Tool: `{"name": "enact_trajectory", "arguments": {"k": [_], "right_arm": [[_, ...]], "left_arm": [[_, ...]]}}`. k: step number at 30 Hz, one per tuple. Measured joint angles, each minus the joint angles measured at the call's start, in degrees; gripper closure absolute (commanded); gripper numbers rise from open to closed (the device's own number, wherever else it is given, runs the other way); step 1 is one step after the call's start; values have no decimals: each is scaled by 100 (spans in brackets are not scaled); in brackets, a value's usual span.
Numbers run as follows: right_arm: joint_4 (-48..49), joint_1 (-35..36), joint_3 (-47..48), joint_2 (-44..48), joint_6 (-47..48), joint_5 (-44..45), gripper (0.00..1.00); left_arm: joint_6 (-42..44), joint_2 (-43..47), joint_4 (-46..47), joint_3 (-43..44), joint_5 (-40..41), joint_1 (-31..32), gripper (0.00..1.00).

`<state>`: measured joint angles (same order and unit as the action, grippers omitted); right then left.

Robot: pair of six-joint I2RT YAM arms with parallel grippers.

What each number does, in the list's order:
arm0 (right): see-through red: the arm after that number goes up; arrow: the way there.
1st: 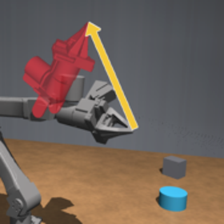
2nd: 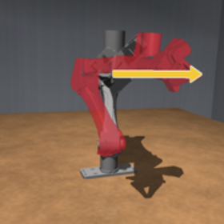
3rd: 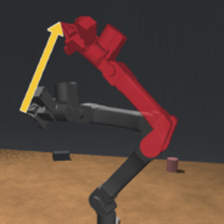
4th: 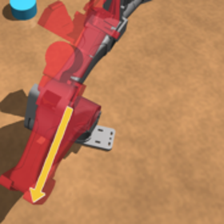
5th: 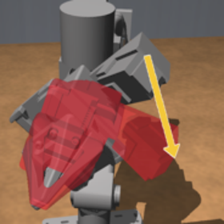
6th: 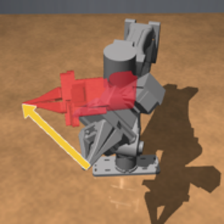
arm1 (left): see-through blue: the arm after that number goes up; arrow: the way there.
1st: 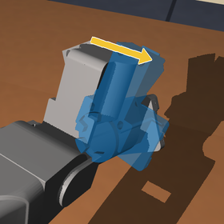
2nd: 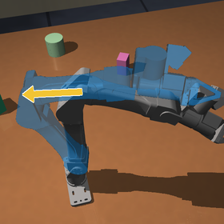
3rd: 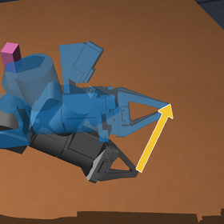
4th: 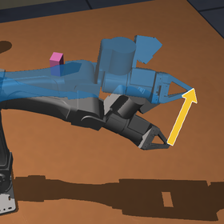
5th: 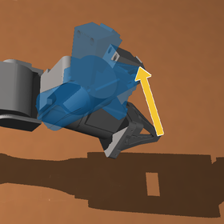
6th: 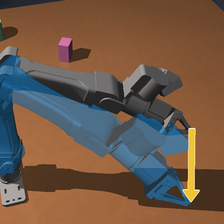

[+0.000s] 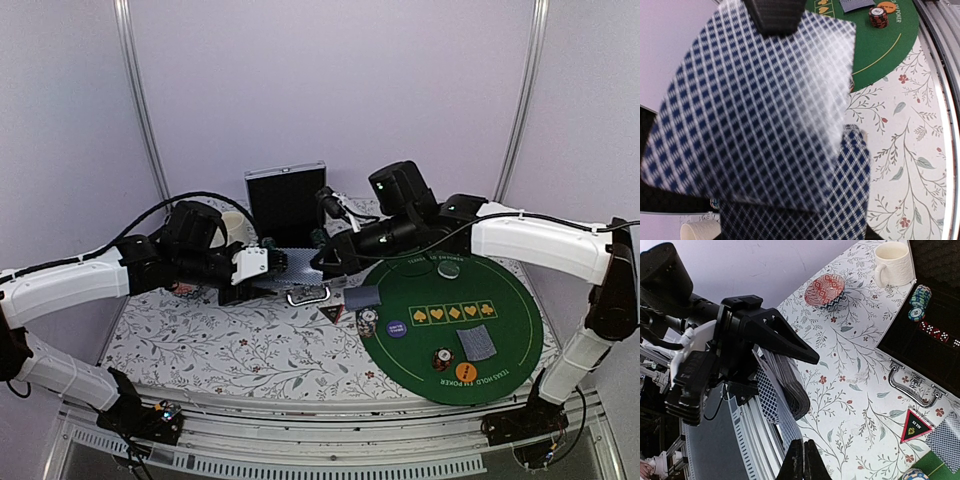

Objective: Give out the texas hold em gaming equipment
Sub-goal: Pick up the poker card from the face-down deck piles, then flop the poker card in the community card area.

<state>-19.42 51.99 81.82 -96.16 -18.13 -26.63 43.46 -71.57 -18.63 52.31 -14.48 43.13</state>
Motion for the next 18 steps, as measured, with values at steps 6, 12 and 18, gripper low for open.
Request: {"name": "enact_trajectory", "arguments": {"k": [6,12,18], "right_arm": [[-433,-240,0,719,164,238,98],[-1161,-942,-221,1711,424,1217,98],[-2140,-1440,-446,1309,802,3086,98]], "left_arm": [[0,0,4,0,-4,0,55],[2,0,9,0,-4,0,55],[2,0,39,0,0,0,55]]}}
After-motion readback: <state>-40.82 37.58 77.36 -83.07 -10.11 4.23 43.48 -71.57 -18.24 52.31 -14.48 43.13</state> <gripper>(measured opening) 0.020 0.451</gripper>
